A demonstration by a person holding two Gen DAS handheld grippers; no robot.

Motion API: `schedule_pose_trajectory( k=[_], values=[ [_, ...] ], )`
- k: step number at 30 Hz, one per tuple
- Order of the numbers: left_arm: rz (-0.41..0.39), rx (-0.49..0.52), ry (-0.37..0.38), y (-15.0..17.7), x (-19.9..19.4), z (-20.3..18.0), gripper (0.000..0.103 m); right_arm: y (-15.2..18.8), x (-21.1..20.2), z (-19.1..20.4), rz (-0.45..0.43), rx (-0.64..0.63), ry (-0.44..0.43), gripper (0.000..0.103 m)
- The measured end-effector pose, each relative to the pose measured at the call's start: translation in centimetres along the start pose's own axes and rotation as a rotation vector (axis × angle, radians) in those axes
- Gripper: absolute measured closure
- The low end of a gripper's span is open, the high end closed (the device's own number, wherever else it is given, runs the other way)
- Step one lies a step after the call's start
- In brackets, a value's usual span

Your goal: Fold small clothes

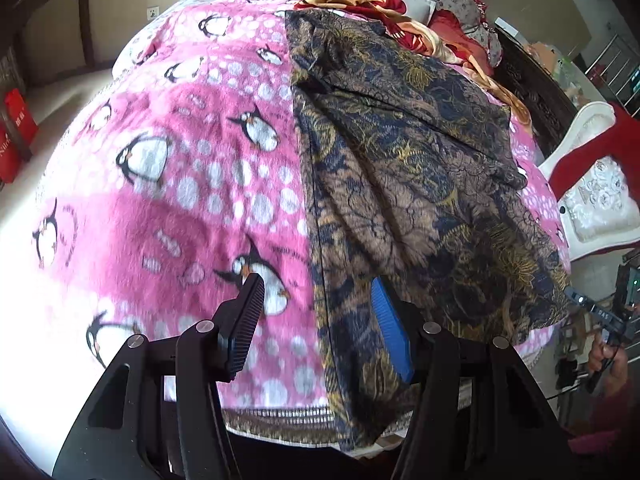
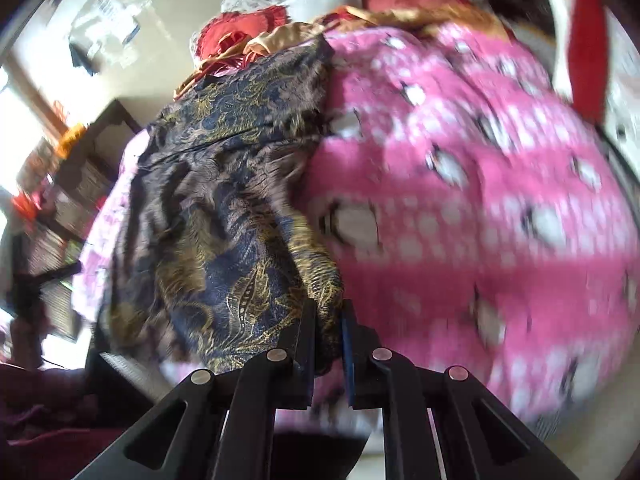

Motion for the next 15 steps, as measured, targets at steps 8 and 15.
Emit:
schedule_pose_trajectory(
  k=[8, 15],
  values=[
    [0.082, -0.043, -0.007, 3.5, 0.6, 0.0, 0.047, 2.3, 0.9, -0.9, -0.032, 0.14, -0.029, 0.088],
    [0.151, 0.038, -0.015, 6.0, 1.1, -2.0, 0.047, 1.8, 1.7, 0.2, -0.024, 0.108, -0.043, 0.066]
  ],
)
Point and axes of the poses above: each gripper's, at about its wrist camera, not at the fingertips, and x roughly the way its jaws point, z to its left, y to its underside, the point moved 3 cm from there along x, roughly the way its jaws point, and after that the axes turned 12 degrees about -z, right-handed, at the moved point
